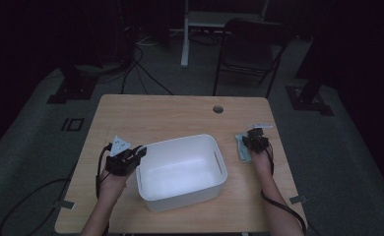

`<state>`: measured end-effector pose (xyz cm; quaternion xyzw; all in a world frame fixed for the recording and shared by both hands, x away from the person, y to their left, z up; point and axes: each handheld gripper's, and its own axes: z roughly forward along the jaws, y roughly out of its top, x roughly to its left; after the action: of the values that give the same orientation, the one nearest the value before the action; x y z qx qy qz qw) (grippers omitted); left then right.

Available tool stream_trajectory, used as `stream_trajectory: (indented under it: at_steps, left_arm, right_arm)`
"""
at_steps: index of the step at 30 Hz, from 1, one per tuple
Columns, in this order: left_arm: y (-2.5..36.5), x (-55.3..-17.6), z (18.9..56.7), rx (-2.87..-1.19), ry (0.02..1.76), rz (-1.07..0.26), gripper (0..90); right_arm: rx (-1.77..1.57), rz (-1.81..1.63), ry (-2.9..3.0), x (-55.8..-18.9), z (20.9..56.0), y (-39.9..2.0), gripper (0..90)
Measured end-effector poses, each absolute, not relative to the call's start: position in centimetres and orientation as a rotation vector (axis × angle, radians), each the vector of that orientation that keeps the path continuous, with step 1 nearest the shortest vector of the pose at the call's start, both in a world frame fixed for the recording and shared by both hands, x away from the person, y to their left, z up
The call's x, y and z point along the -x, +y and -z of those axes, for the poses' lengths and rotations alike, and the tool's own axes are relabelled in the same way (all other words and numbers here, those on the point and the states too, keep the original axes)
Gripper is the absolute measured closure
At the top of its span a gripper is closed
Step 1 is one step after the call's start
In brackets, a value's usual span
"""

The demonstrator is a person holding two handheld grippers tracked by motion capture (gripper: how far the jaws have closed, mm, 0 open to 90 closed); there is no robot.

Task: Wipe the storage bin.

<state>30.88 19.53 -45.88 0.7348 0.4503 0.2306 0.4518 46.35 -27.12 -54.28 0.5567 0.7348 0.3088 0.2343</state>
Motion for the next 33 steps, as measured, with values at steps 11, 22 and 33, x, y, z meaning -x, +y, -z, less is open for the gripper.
stream_trajectory:
  at_steps: [11, 22, 33]
  left_arm:
    - [19.5, -30.9, 45.9, -1.814, 1.113, -0.571, 77.7]
    - [19.5, -31.0, 45.9, -1.815, 1.112, -0.571, 77.8]
    - [19.4, -31.1, 45.9, -1.819, 1.110, -0.572, 77.8]
  right_arm:
    - [-1.503, -0.994, 2.029, -44.2, 52.3, -27.9, 81.0]
    - [-1.400, -1.136, 2.047, -39.4, 50.0, -28.8, 81.1]
    - [-1.233, -1.254, 2.053, -33.3, 47.0, -28.2, 81.1]
